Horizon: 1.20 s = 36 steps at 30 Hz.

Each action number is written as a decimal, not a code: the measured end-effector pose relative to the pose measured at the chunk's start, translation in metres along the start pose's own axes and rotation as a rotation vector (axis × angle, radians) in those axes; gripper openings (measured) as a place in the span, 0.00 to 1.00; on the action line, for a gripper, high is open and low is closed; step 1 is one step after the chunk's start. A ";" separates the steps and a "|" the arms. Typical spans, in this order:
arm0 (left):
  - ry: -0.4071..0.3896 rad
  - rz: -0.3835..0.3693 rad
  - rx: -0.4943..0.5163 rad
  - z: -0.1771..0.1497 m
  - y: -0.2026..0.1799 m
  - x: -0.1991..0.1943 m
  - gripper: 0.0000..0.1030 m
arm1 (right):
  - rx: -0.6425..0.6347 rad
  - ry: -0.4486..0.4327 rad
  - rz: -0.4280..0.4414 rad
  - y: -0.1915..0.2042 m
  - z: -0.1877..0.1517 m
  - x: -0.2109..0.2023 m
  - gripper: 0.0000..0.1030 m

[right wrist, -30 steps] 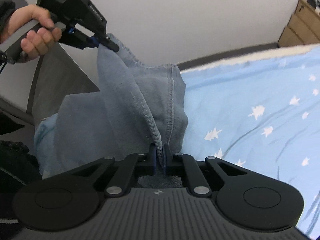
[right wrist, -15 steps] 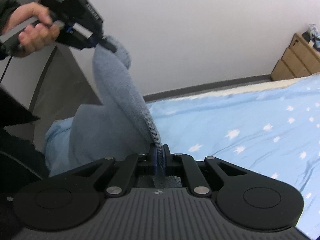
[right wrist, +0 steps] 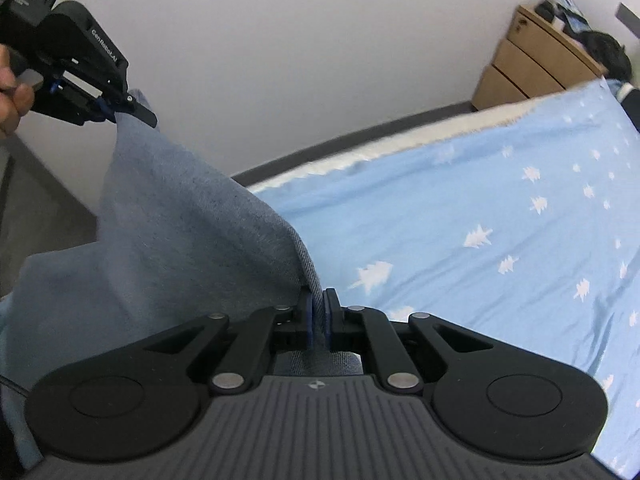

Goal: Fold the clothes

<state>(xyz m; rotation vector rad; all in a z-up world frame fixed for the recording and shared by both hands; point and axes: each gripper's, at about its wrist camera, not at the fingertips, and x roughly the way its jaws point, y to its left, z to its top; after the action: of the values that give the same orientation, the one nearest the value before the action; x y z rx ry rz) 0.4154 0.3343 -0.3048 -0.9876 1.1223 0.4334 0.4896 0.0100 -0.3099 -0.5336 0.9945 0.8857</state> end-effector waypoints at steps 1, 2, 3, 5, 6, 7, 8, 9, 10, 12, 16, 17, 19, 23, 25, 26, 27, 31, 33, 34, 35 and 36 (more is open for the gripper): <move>0.003 0.009 0.009 0.005 -0.004 0.010 0.06 | 0.007 0.002 -0.003 -0.004 0.001 0.006 0.05; 0.007 0.018 0.014 0.009 -0.007 0.018 0.06 | 0.014 0.006 -0.005 -0.008 0.001 0.012 0.05; 0.013 0.028 0.021 0.013 -0.011 0.027 0.06 | 0.023 0.009 -0.006 -0.013 0.001 0.017 0.05; 0.023 0.049 0.046 0.019 -0.018 0.045 0.06 | 0.049 0.015 -0.008 -0.022 0.000 0.027 0.06; 0.027 0.058 0.059 0.020 -0.021 0.053 0.07 | 0.070 0.019 -0.008 -0.026 -0.001 0.033 0.06; 0.030 0.067 0.073 0.021 -0.025 0.060 0.07 | 0.090 0.023 -0.009 -0.031 -0.002 0.038 0.07; 0.034 0.076 0.087 0.023 -0.028 0.068 0.07 | 0.114 0.030 -0.008 -0.035 -0.002 0.043 0.08; 0.038 0.082 0.095 0.023 -0.030 0.073 0.08 | 0.134 0.038 -0.007 -0.038 -0.003 0.047 0.08; 0.041 0.088 0.104 0.023 -0.033 0.078 0.08 | 0.151 0.046 -0.008 -0.040 -0.004 0.050 0.08; 0.047 0.105 0.116 0.023 -0.037 0.086 0.11 | 0.178 0.054 -0.011 -0.043 -0.006 0.053 0.17; 0.051 0.112 0.121 0.021 -0.032 0.087 0.35 | 0.244 0.048 -0.022 -0.050 -0.012 0.046 0.34; 0.050 0.097 0.106 0.020 -0.028 0.084 0.43 | 0.270 0.040 -0.027 -0.051 -0.014 0.042 0.40; 0.053 0.073 0.076 0.017 -0.019 0.078 0.46 | 0.328 0.027 -0.022 -0.054 -0.020 0.033 0.41; 0.050 0.086 0.041 0.003 0.007 0.061 0.52 | 0.450 0.009 -0.032 -0.050 -0.040 0.010 0.40; 0.060 0.097 0.018 -0.006 0.021 0.052 0.53 | 0.511 0.001 -0.055 -0.041 -0.054 -0.007 0.40; 0.066 0.096 -0.004 -0.012 0.030 0.048 0.53 | 0.543 -0.003 -0.069 -0.037 -0.060 -0.015 0.40; 0.073 0.095 -0.026 -0.018 0.039 0.044 0.54 | 0.574 -0.006 -0.083 -0.032 -0.067 -0.023 0.40; 0.102 0.100 -0.117 -0.041 0.070 0.033 0.56 | 0.693 -0.009 -0.152 -0.008 -0.095 -0.056 0.41; 0.120 0.089 -0.178 -0.049 0.084 0.034 0.56 | 0.781 -0.002 -0.187 0.005 -0.114 -0.074 0.41; 0.128 0.084 -0.208 -0.053 0.090 0.035 0.56 | 0.823 0.001 -0.195 0.011 -0.122 -0.081 0.41; 0.136 0.075 -0.240 -0.056 0.097 0.036 0.56 | 0.862 0.005 -0.204 0.017 -0.131 -0.089 0.42; 0.135 0.045 -0.284 -0.059 0.103 0.039 0.56 | 0.901 0.010 -0.213 0.024 -0.141 -0.097 0.43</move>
<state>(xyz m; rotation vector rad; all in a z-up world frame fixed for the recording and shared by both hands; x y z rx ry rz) 0.3244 0.3326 -0.3904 -1.2565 1.2272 0.5808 0.3763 -0.1189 -0.2896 0.1279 1.1979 0.1843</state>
